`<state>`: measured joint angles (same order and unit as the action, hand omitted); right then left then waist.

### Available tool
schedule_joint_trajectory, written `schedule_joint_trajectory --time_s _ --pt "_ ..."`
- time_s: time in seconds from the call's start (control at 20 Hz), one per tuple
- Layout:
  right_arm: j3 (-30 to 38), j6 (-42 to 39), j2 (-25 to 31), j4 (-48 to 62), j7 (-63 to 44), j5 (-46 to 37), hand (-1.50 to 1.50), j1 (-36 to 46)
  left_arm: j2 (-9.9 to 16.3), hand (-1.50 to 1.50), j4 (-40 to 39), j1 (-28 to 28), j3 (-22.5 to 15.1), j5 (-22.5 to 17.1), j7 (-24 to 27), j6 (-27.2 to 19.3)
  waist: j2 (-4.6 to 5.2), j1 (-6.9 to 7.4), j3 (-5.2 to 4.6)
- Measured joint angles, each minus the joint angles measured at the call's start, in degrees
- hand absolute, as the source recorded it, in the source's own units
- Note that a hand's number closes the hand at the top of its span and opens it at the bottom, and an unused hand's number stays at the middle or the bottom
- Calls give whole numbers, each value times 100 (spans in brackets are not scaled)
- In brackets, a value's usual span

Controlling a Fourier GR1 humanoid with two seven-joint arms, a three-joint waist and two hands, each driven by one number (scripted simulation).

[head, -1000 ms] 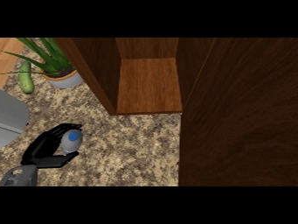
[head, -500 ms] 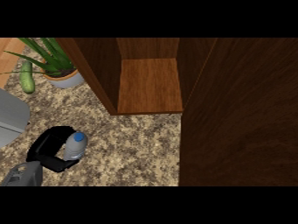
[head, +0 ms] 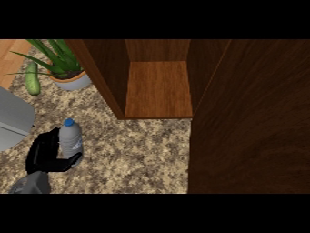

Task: Pick up the bottled water, place it into the cabinet and close the cabinet

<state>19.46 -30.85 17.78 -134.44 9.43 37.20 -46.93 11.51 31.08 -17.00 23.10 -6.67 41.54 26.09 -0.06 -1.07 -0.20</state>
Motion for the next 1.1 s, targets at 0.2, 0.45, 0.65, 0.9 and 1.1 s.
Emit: schedule_joint_trajectory --time_s 0.2,0.45,0.65,0.9,1.1 --pt "159 4 70 -24 -31 77 -150 -118 -187 150 404 41 -87 -53 -65 -236 -13 34 10" --pt "186 -52 53 -17 -13 151 -150 -199 -509 150 1039 -5 -337 -72 -389 -409 -25 63 17" --pt "141 4 48 -22 -16 205 -150 -190 -850 150 1667 -24 -698 -103 -762 -766 -34 77 18" --pt "182 112 139 -6 -61 276 -150 -80 -1060 150 2503 75 -1522 -490 -1316 -1428 -40 88 17" --pt "219 236 248 -6 -171 336 -150 59 -1116 150 3077 94 -2215 -693 -1668 -2168 -31 74 16"
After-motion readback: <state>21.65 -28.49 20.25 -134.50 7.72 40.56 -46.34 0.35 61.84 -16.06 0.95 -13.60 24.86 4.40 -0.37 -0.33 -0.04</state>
